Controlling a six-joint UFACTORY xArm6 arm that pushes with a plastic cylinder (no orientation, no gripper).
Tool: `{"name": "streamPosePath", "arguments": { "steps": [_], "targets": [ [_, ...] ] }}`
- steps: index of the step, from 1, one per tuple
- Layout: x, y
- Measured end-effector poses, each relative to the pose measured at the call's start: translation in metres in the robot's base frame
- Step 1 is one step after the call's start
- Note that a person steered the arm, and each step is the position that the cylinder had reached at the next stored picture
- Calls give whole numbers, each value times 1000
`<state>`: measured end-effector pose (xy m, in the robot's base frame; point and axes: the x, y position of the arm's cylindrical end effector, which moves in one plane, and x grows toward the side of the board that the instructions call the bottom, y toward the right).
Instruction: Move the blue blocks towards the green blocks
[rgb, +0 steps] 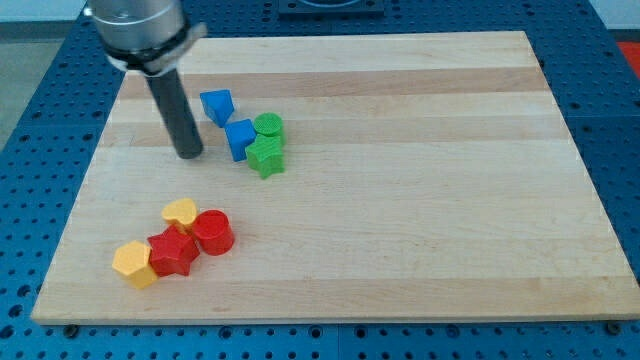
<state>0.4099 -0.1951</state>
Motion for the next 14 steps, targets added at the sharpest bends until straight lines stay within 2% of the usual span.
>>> {"name": "streamPosePath", "arguments": {
  "steps": [1, 2, 4, 6, 7, 8, 9, 10, 11, 12, 14],
  "targets": [
    [-48, -13],
    [-70, -4],
    [-57, 47],
    [-58, 43],
    [-85, 14],
    [-128, 24],
    [-136, 49],
    [-135, 59],
    [-100, 60],
    [-87, 60],
    [-85, 60]
  ]
}}
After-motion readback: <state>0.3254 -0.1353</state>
